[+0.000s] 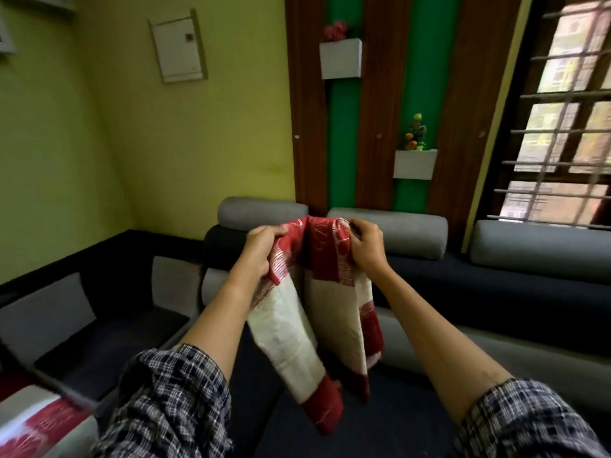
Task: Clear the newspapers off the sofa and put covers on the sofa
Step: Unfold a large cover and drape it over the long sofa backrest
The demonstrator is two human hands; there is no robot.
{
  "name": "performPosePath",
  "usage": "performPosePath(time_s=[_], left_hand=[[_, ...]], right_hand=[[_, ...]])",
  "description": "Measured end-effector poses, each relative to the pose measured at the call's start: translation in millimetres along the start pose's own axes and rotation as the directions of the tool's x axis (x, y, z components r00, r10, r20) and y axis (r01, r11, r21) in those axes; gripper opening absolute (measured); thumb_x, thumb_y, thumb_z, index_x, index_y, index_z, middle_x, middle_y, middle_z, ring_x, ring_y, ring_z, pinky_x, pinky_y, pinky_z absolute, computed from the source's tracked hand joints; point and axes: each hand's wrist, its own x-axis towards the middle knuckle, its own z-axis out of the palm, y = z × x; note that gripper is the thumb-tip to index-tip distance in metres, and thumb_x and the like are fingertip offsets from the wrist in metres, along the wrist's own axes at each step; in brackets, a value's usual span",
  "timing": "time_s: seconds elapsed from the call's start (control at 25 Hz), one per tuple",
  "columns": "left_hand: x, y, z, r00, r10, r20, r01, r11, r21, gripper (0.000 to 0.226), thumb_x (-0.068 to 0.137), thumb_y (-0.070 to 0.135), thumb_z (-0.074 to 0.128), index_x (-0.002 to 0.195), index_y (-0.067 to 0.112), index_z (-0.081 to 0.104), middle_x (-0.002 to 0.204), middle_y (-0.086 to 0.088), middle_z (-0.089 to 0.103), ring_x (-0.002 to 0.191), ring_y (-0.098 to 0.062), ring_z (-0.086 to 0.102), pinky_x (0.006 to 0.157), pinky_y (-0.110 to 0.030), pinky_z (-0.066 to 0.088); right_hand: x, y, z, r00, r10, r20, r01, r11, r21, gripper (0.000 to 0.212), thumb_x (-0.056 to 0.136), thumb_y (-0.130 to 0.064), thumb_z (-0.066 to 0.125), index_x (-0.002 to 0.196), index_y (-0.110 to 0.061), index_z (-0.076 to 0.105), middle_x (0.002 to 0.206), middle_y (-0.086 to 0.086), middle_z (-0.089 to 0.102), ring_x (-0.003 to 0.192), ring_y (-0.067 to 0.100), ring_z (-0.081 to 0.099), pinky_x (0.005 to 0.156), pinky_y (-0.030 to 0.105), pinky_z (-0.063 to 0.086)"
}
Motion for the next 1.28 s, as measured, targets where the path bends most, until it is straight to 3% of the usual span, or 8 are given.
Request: performPosePath(time_s=[0.12, 0.28, 0.6, 0.8, 0.88, 1.0, 1.12, 1.28], left_hand=[[9, -1, 4, 0.955, 0.263, 0.141, -0.295, 0.902, 0.316, 0.009, 0.086, 0.016, 0.064, 0.085, 0.008, 0.062, 0.073, 0.002, 0.062, 0.077, -0.015, 0.057, 0.057, -0.011, 0.047], [-2, -10, 26, 0.863, 0.197, 0.466, -0.454, 0.707, 0.542, 0.051, 0.068, 0.037, 0.08, 0.108, 0.015, 0.058, 0.097, 0.007, 0.062, 0.091, -0.006, 0.058, 0.079, -0.021, 0.046], [25, -27, 64, 0.792, 0.527, 0.309, -0.611, 0.665, 0.429, 0.033, 0.078, -0.012, 0.052, 0.104, 0.002, 0.067, 0.102, -0.016, 0.069, 0.098, -0.024, 0.063, 0.077, -0.016, 0.043], [31, -4, 84, 0.757, 0.621, 0.203, -0.653, 0.71, 0.262, 0.032, 0.077, -0.016, 0.044, 0.099, -0.002, 0.063, 0.092, -0.013, 0.064, 0.085, -0.015, 0.055, 0.073, -0.022, 0.043], [34, -5, 83, 0.764, 0.619, 0.178, -0.644, 0.725, 0.243, 0.035, 0.074, -0.018, 0.041, 0.099, -0.004, 0.061, 0.094, -0.017, 0.062, 0.088, -0.017, 0.054, 0.076, -0.025, 0.042], [41, -21, 80, 0.838, 0.516, 0.177, -0.542, 0.75, 0.379, 0.035, 0.077, -0.016, 0.043, 0.105, -0.003, 0.06, 0.105, -0.019, 0.063, 0.099, -0.025, 0.057, 0.083, -0.028, 0.042], [45, -34, 80, 0.889, 0.26, 0.377, -0.456, 0.573, 0.681, 0.029, 0.074, 0.0, 0.07, 0.103, 0.002, 0.066, 0.105, -0.017, 0.067, 0.102, -0.027, 0.061, 0.078, -0.026, 0.046], [21, -22, 99, 0.732, 0.114, 0.672, -0.472, 0.797, 0.378, 0.07, 0.069, 0.007, 0.079, 0.129, 0.014, 0.044, 0.116, -0.003, 0.054, 0.109, -0.017, 0.052, 0.079, -0.014, 0.048]], right_hand=[[6, -7, -3, 0.998, -0.011, -0.066, 0.003, 0.993, -0.119, 0.022, 0.094, -0.02, 0.052, 0.101, -0.005, 0.067, 0.094, 0.014, 0.068, 0.084, 0.022, 0.063, 0.079, 0.04, 0.053], [11, -15, 4, 0.996, -0.089, 0.003, 0.087, 0.974, -0.21, 0.018, 0.093, -0.017, 0.054, 0.088, -0.005, 0.067, 0.079, 0.002, 0.062, 0.071, 0.01, 0.055, 0.062, 0.015, 0.041], [11, 9, -33, 0.991, -0.099, 0.087, 0.111, 0.983, -0.146, 0.017, 0.077, -0.028, 0.075, 0.079, -0.015, 0.064, 0.07, -0.009, 0.058, 0.062, -0.003, 0.051, 0.057, 0.008, 0.041], [-17, 89, -76, 0.834, 0.365, 0.414, -0.191, 0.895, -0.404, 0.011, 0.085, -0.009, 0.063, 0.088, 0.002, 0.065, 0.08, 0.008, 0.061, 0.077, 0.021, 0.059, 0.074, 0.033, 0.049], [-26, 115, -90, 0.786, 0.515, 0.34, -0.283, 0.791, -0.543, 0.015, 0.088, -0.009, 0.058, 0.096, 0.002, 0.065, 0.089, 0.013, 0.064, 0.086, 0.026, 0.061, 0.08, 0.037, 0.05], [-2, 104, -97, 0.954, 0.297, 0.035, -0.232, 0.808, -0.542, 0.02, 0.09, -0.002, 0.049, 0.104, 0.005, 0.061, 0.105, 0.023, 0.063, 0.101, 0.035, 0.058, 0.083, 0.035, 0.04], [32, 59, -93, 0.995, 0.049, -0.091, -0.086, 0.88, -0.466, 0.021, 0.092, 0.0, 0.047, 0.108, 0.005, 0.059, 0.107, 0.022, 0.062, 0.101, 0.033, 0.057, 0.083, 0.031, 0.041], [41, 11, -87, 0.766, -0.582, 0.273, 0.596, 0.484, -0.641, 0.018, 0.086, -0.009, 0.051, 0.101, 0.0, 0.056, 0.092, 0.016, 0.061, 0.069, 0.029, 0.062, 0.057, 0.033, 0.05]])
